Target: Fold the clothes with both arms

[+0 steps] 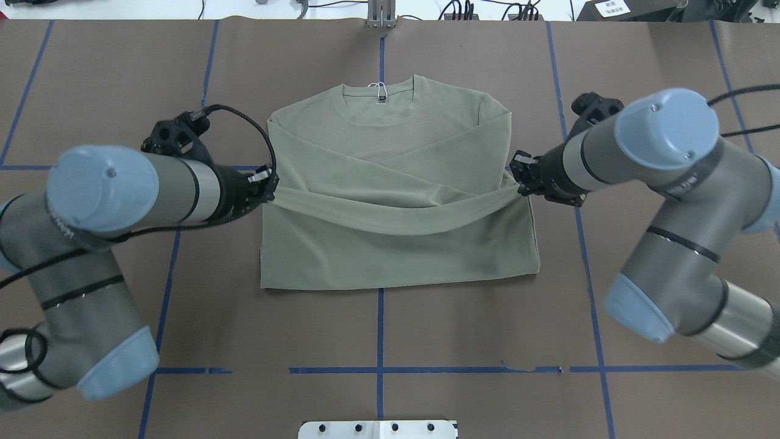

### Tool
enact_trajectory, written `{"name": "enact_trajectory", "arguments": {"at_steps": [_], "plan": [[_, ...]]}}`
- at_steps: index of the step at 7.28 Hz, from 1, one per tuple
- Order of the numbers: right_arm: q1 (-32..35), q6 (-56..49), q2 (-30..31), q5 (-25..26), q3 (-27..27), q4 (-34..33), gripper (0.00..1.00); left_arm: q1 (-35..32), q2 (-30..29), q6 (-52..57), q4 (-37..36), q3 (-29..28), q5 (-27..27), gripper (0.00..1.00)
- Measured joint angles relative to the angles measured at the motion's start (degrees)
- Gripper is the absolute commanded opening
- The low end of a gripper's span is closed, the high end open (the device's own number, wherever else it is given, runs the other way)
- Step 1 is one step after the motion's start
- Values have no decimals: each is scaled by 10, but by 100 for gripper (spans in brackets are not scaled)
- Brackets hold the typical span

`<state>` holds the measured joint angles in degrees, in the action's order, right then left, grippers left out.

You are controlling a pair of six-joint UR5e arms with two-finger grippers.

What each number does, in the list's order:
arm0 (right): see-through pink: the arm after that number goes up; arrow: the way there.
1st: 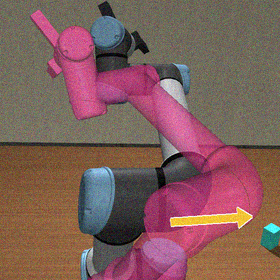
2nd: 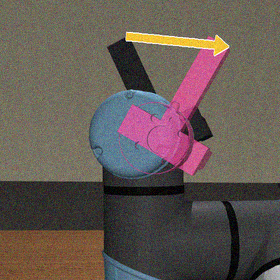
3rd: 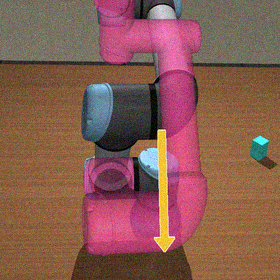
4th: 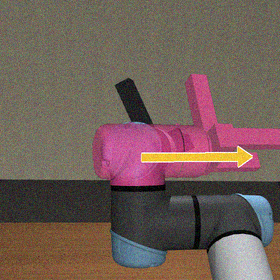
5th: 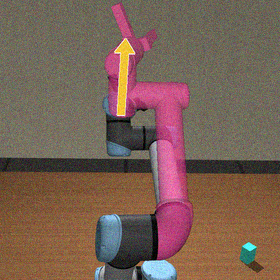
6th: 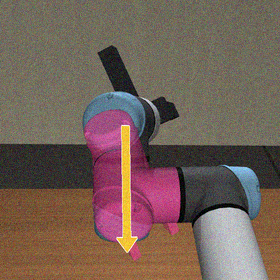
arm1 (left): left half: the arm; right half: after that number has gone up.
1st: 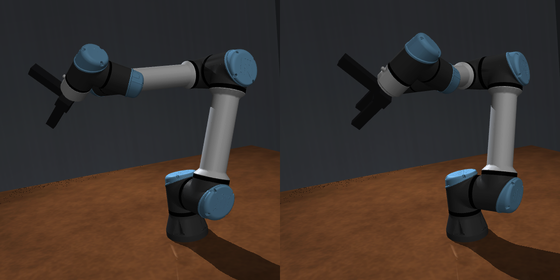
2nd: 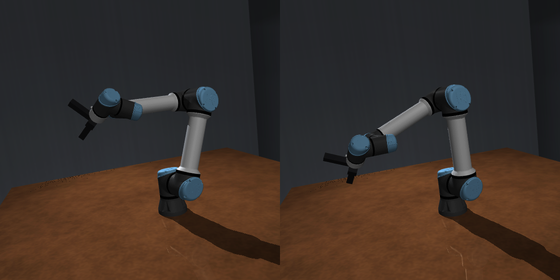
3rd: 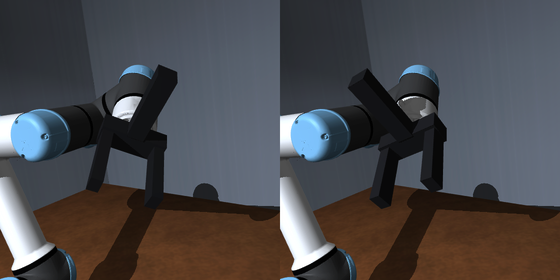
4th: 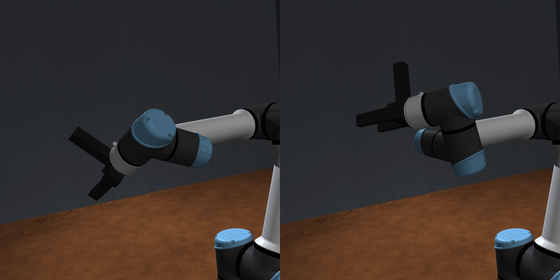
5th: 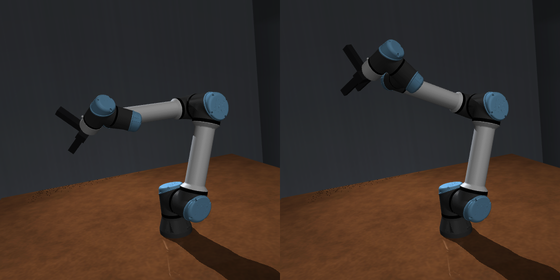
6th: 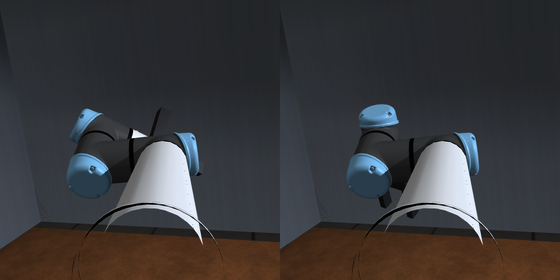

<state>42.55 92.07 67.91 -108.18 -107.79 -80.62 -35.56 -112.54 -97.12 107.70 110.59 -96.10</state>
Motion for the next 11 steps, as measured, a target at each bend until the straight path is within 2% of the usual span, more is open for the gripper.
{"name": "enact_trajectory", "arguments": {"at_steps": [2,4,6,7,8,9,11], "plan": [[51,-50,-100,-2,139,-8,0,-54,-29,33,95,-129,-4,0],[65,-77,-176,3,285,32,0,-72,-59,40,181,-243,-1,0],[67,-86,-218,22,380,73,0,-77,-92,41,232,-332,7,0],[67,-92,-234,32,412,83,0,-78,-107,41,252,-368,15,50],[68,-99,-243,39,437,93,93,-78,-115,46,266,-393,20,62],[67,-106,-248,43,449,99,98,-79,-120,59,271,-406,21,63],[68,-108,-247,46,443,103,96,-83,-122,79,278,-412,21,63]]}}
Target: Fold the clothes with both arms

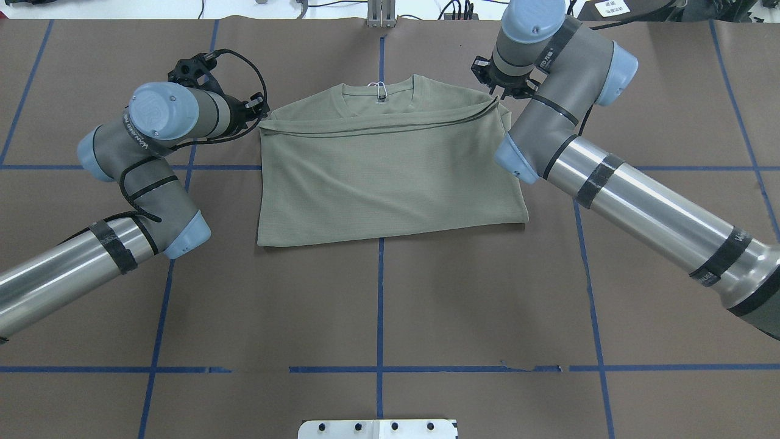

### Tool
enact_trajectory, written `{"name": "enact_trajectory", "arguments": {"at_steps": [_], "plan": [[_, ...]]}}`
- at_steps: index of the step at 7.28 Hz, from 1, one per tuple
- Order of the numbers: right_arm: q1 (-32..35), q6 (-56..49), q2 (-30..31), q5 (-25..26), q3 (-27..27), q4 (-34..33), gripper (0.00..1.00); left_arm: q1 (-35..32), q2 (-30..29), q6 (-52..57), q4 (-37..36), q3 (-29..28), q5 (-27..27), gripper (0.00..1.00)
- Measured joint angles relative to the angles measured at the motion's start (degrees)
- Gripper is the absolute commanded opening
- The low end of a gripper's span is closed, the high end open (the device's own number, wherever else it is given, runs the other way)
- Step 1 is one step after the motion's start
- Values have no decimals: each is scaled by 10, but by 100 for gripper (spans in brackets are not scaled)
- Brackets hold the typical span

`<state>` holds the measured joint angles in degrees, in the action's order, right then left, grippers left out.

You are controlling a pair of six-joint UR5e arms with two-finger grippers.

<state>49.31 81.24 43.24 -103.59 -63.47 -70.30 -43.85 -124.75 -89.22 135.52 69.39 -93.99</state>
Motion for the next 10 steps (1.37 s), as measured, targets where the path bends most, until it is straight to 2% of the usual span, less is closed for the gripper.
{"name": "enact_trajectory", "arguments": {"at_steps": [1,2,3,5,7,8,9,10], "plan": [[-3,4,26,-1,-42,0,96,-2,0,3,5,2,-2,63],[-15,18,73,-2,-108,-1,96,-3,0,4,7,6,-3,63],[-34,52,126,-2,-177,-1,96,-4,1,4,7,10,-4,63],[-77,129,221,2,-282,2,98,-5,3,5,8,15,-6,63],[-109,192,275,2,-333,16,97,-5,4,5,7,17,-6,63],[-122,211,285,3,-337,20,92,-5,4,5,6,19,-6,63],[-131,221,289,5,-336,22,75,-5,4,5,5,22,-6,62],[-135,227,291,6,-333,22,25,-5,4,5,3,28,-6,63]]}}
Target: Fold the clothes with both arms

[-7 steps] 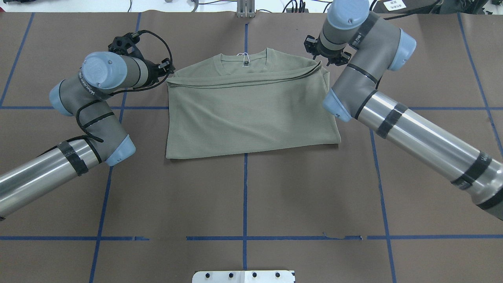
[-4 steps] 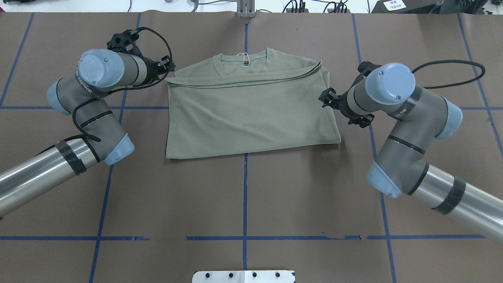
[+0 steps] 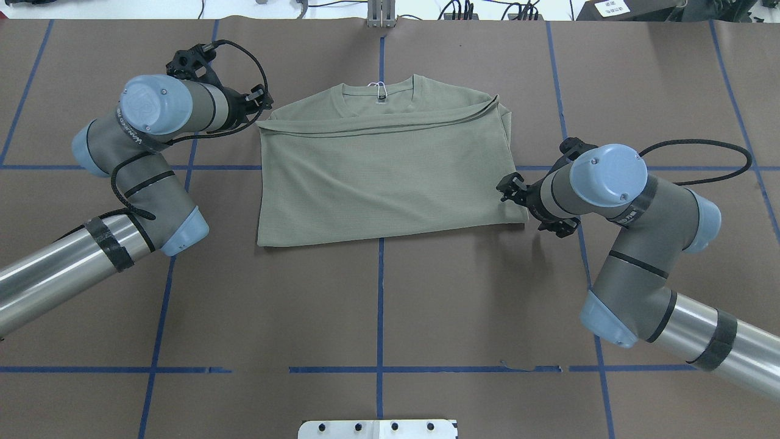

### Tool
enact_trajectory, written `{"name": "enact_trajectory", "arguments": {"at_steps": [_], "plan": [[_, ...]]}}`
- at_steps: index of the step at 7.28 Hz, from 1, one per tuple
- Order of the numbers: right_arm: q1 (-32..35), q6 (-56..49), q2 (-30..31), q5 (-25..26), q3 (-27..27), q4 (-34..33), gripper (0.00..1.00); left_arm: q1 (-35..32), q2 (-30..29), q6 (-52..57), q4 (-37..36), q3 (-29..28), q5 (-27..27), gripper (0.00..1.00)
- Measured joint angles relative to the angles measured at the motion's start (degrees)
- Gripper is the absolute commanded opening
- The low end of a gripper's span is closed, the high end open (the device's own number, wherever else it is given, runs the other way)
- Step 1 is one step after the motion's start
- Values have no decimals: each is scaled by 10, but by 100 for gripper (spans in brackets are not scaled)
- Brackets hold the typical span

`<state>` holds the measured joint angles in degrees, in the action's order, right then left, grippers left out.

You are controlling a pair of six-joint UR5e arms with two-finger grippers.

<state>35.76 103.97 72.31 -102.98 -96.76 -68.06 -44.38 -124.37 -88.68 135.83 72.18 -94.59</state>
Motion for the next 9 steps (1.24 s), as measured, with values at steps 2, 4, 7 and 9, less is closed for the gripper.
{"name": "enact_trajectory", "arguments": {"at_steps": [2,4,7,9], "plan": [[-3,4,0,0,7,0,0,-2,6,0,-5,35,-4,63],[-3,3,-1,-2,6,1,0,-4,43,-4,-22,114,-34,64],[-1,-1,-3,-6,-7,1,0,0,100,-23,-30,194,-72,66],[-1,0,32,-9,-69,-5,0,8,125,-55,-31,230,-111,66]]}}
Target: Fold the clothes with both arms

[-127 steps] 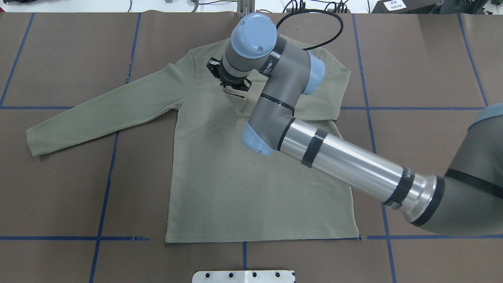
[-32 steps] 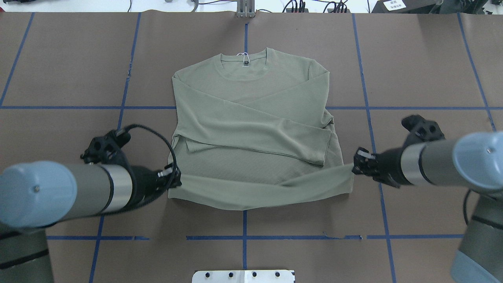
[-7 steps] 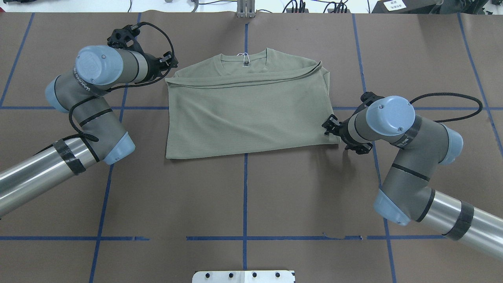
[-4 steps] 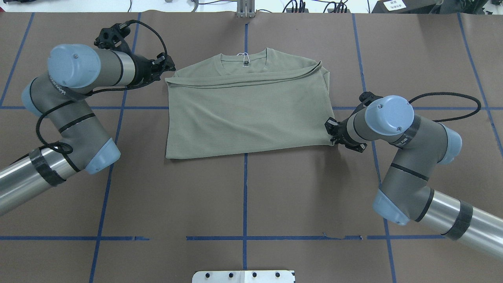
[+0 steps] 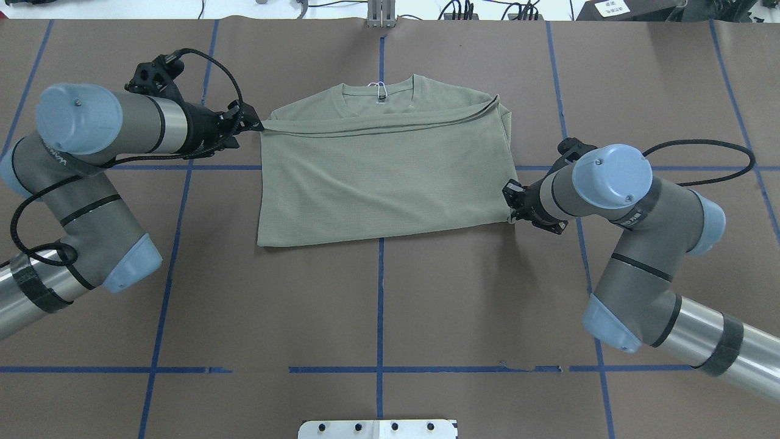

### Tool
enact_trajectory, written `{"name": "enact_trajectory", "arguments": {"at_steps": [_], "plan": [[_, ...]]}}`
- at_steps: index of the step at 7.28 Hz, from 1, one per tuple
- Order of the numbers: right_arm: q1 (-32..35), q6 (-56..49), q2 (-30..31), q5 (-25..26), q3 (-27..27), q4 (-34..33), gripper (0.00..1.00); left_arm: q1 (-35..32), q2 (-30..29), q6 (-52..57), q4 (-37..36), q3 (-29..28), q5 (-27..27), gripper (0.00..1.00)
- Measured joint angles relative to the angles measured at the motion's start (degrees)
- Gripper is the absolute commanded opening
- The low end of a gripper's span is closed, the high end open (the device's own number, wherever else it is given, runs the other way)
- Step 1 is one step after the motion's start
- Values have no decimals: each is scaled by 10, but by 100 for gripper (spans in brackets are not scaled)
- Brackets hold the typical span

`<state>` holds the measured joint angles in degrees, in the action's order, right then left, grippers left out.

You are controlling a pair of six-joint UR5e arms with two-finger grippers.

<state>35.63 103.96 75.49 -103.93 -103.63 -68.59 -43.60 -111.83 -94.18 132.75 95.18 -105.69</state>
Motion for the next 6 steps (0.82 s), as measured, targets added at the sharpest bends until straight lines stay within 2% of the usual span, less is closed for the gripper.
{"name": "enact_trajectory", "arguments": {"at_steps": [2,4,6], "plan": [[-22,2,93,-9,-107,-3,0,3,33,-21,-2,50,-46,71],[-83,13,178,-14,-199,-5,0,7,41,-24,-3,66,-97,75],[-170,73,205,-14,-250,-5,0,24,36,-26,-13,69,-120,76]]}}
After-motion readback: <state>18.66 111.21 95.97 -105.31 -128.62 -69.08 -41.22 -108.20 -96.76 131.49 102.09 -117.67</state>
